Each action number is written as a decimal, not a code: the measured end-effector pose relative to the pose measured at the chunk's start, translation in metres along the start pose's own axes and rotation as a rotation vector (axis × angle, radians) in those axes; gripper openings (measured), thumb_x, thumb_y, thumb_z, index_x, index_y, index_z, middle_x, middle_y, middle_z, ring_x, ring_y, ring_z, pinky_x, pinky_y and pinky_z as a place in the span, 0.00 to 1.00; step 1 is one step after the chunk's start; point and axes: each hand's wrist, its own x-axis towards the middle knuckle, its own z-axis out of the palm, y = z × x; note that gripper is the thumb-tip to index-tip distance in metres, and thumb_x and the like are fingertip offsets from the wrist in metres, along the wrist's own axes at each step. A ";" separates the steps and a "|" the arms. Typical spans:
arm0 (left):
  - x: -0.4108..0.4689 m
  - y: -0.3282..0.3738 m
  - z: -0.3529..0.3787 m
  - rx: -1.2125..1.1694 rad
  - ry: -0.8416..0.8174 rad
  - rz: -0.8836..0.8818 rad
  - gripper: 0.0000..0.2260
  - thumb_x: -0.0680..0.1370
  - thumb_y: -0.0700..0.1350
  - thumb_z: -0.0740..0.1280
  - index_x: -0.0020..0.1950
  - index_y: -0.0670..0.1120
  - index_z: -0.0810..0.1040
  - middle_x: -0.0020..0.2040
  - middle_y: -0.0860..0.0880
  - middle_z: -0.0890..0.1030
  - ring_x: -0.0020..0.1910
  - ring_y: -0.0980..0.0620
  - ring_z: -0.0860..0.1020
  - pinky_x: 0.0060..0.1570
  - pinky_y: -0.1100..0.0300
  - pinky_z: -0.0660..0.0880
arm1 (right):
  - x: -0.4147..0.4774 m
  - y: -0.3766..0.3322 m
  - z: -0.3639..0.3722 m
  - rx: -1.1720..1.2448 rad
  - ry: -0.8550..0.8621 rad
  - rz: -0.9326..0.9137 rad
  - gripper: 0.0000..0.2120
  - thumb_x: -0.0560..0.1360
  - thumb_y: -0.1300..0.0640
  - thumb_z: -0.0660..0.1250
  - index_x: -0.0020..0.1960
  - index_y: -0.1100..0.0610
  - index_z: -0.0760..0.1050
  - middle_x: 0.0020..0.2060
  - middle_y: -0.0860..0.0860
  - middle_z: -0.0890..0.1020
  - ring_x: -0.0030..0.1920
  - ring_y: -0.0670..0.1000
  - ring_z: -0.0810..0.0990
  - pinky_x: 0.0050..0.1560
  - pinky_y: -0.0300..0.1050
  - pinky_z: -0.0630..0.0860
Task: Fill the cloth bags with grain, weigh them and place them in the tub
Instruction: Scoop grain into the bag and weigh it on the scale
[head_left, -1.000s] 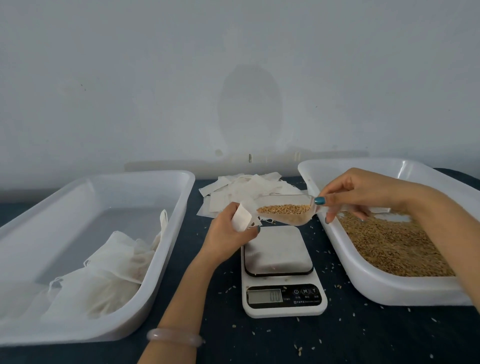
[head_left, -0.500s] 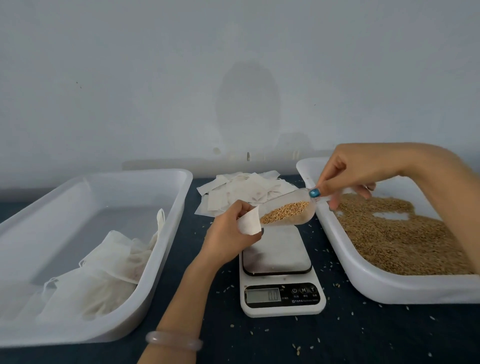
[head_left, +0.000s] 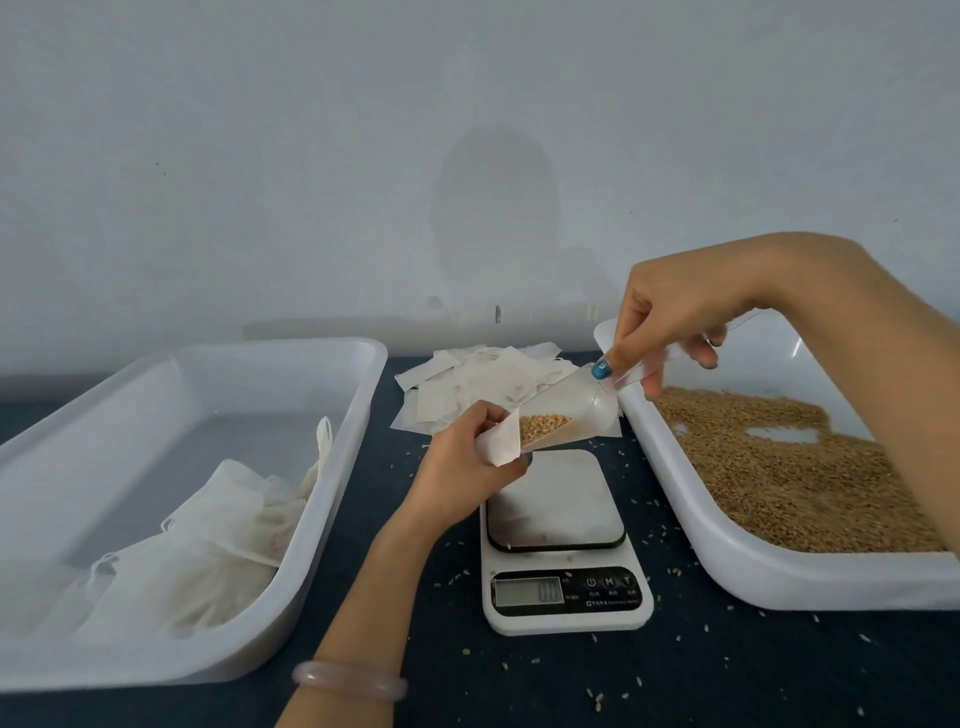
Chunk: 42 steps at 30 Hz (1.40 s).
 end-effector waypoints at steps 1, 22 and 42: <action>0.000 0.001 0.000 -0.006 0.001 -0.002 0.14 0.72 0.48 0.76 0.51 0.58 0.75 0.52 0.60 0.82 0.50 0.63 0.79 0.43 0.68 0.77 | -0.001 0.000 -0.001 0.000 0.007 0.003 0.14 0.72 0.40 0.70 0.45 0.50 0.86 0.40 0.47 0.87 0.23 0.48 0.74 0.24 0.34 0.66; -0.002 0.011 -0.004 -0.227 -0.006 -0.103 0.10 0.76 0.44 0.71 0.55 0.52 0.76 0.40 0.54 0.82 0.37 0.60 0.80 0.34 0.66 0.76 | -0.007 0.053 0.062 0.423 0.109 -0.093 0.18 0.67 0.38 0.67 0.45 0.49 0.83 0.31 0.48 0.81 0.24 0.46 0.73 0.24 0.37 0.70; -0.004 0.027 -0.011 -0.567 -0.050 -0.170 0.19 0.85 0.53 0.50 0.61 0.49 0.79 0.54 0.49 0.84 0.53 0.51 0.81 0.48 0.52 0.82 | -0.006 0.097 0.101 0.477 0.357 0.348 0.22 0.83 0.42 0.48 0.43 0.55 0.71 0.38 0.53 0.78 0.35 0.51 0.77 0.34 0.41 0.72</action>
